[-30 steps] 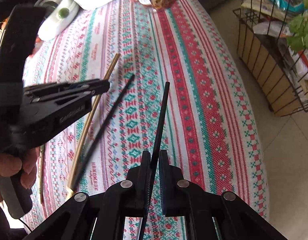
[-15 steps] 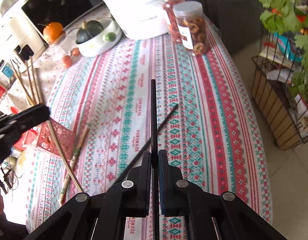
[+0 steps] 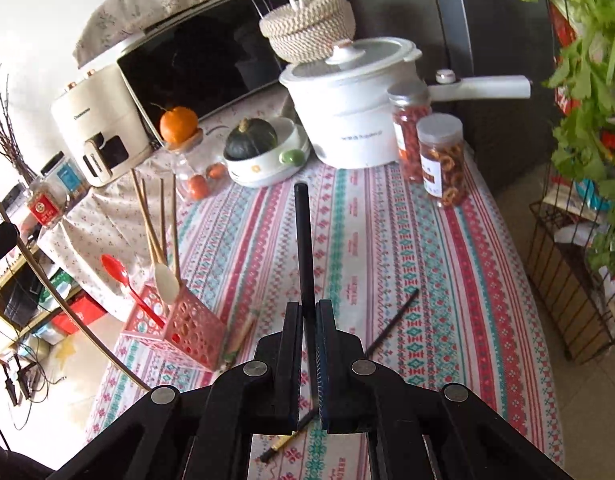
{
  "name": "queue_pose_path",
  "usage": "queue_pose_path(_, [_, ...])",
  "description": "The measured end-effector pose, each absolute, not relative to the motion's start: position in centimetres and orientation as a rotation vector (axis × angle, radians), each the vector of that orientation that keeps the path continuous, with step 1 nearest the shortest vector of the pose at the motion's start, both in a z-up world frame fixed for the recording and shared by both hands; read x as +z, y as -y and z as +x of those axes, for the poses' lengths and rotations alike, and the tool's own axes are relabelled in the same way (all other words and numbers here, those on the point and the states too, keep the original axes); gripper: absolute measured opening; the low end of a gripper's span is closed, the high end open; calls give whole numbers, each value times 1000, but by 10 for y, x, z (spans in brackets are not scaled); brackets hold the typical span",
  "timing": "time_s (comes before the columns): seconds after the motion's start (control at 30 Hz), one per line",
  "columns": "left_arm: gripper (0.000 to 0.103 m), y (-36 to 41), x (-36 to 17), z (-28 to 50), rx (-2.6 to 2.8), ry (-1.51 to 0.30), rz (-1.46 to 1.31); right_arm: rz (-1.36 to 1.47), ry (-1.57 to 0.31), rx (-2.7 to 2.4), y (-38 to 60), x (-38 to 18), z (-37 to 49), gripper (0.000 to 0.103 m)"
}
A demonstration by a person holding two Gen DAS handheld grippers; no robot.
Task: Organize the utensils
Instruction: 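Lower the bamboo pair into the pink basket and open the left tool while the right holds the black chopstick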
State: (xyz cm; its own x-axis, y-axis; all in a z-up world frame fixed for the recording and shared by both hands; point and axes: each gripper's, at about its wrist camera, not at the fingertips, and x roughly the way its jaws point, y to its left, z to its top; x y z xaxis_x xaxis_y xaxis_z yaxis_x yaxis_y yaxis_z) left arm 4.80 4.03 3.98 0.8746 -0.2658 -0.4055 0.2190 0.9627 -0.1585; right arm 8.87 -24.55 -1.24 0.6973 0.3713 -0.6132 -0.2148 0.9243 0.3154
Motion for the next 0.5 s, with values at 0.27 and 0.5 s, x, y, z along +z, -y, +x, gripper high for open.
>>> queue_pose_path(0.27, [8,-73,42,55,-154,-314,-158,239,-653,377,223,17,93,4])
queue_pose_path(0.5, [8,-76,24,70,-115,-343,-123,221,-687,405,204,21,98,3])
